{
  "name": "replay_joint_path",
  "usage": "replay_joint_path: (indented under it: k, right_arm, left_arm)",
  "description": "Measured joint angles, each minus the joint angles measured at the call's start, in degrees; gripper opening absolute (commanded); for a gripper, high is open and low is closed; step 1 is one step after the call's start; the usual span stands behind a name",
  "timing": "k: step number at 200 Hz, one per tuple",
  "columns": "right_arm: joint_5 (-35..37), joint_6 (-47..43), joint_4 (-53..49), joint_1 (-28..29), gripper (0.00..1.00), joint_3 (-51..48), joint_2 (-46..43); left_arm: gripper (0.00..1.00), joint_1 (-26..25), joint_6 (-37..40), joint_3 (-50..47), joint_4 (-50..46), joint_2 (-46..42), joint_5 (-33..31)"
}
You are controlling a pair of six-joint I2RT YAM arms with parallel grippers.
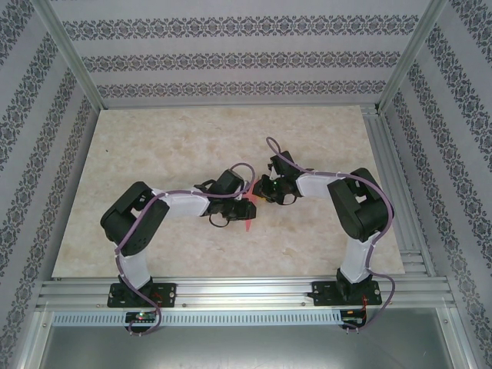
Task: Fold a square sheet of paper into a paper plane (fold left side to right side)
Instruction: Fold the wing for the fifth time at the center of the table.
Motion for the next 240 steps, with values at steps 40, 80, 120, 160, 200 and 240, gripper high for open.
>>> replay_joint_path:
  k: [40,80,120,160,200,240]
  right_arm:
    - [0.0,-1.1,-0.8,0.0,0.22,-0.1,-1.2]
    - [-1.1,-1.2,-1.0,0.0,0.17,-2.7,-6.6]
    - [-3.1,1.0,1.2,2.0,0.13,-3.5,-5.9]
    - [-3.7,3.0,2.9,3.1,0.12,-3.3,-1.9]
    - [-3.4,3.1,2.5,3.1,0.12,-2.2,-0.2]
    - [-2.4,0.6,-1.7,3.1,0.12,0.8,0.9]
  left_arm:
    - [0.24,0.0,0.0,-1.0,1.4,0.0,-0.4]
    - [0.23,0.1,0.0,-2.3,3.8,-0.2,-0.3]
    - [0.22,0.1,0.0,-2.6,4.5,-0.2,-0.3]
    - [0.21,0.1,0.0,-2.7,4.7,-0.2,-0.3]
    - [0.2,0.1,0.0,-2.8,4.9,-0.2,-0.3]
    - [0.2,0.1,0.0,-3.0,5.6,-0.2,-0.8]
